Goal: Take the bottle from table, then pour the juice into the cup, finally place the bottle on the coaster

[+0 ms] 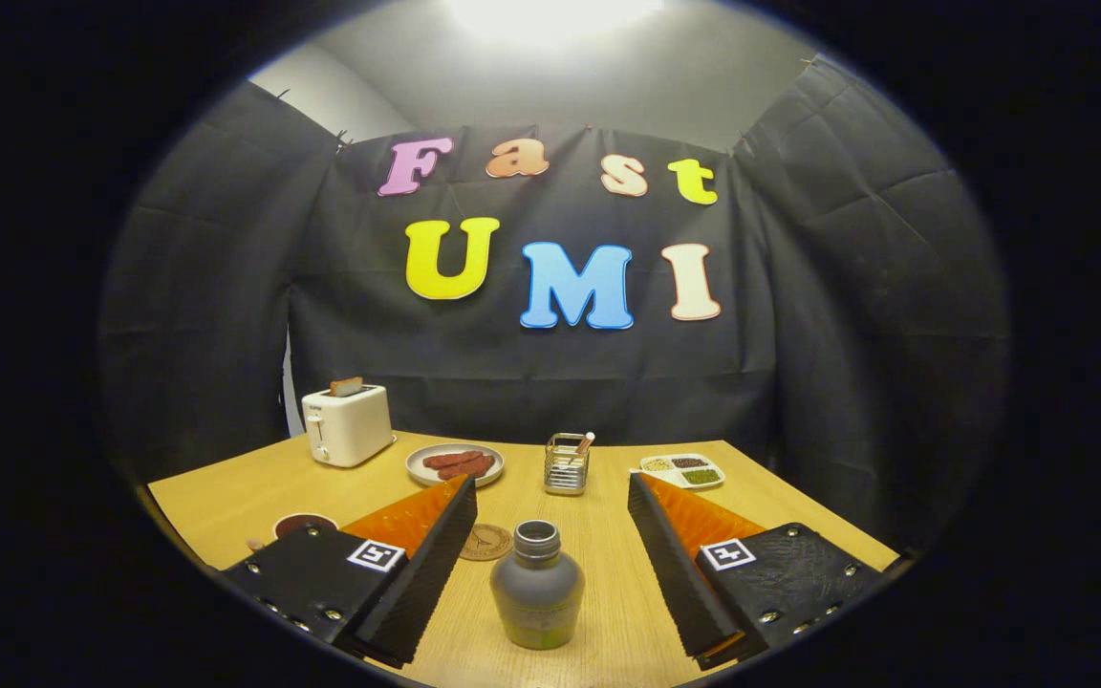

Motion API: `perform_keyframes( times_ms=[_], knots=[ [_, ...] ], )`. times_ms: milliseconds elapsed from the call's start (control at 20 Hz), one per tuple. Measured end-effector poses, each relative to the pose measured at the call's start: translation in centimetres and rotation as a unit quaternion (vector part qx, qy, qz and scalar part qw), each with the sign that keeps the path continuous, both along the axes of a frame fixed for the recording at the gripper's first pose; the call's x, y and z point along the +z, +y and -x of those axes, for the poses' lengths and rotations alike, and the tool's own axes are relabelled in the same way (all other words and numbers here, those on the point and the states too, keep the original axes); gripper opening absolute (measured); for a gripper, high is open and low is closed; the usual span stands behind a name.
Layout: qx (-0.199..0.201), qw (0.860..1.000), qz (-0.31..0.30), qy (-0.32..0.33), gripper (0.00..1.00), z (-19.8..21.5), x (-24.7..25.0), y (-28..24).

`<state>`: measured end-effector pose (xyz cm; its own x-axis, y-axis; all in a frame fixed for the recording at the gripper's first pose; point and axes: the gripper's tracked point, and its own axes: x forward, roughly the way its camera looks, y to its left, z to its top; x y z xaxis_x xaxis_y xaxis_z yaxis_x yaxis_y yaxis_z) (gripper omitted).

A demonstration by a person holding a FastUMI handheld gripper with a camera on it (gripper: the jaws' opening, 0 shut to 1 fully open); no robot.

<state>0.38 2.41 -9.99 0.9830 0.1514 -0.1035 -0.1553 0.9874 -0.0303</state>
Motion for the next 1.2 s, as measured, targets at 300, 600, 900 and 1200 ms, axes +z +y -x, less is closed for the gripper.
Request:
perform_keyframes(
  times_ms=[300, 600, 900, 1200],
  knots=[
    [0.013, 0.999, 0.000, 0.043, 0.97, -0.5, -3.8, 0.1],
    [0.019, 0.996, -0.007, 0.088, 0.97, -0.6, -7.2, 0.4],
    [0.029, 0.991, 0.012, 0.128, 0.97, -0.5, -10.5, 0.5],
    [0.031, 0.989, 0.019, 0.146, 0.97, -0.3, -12.9, 0.2]
  ],
)
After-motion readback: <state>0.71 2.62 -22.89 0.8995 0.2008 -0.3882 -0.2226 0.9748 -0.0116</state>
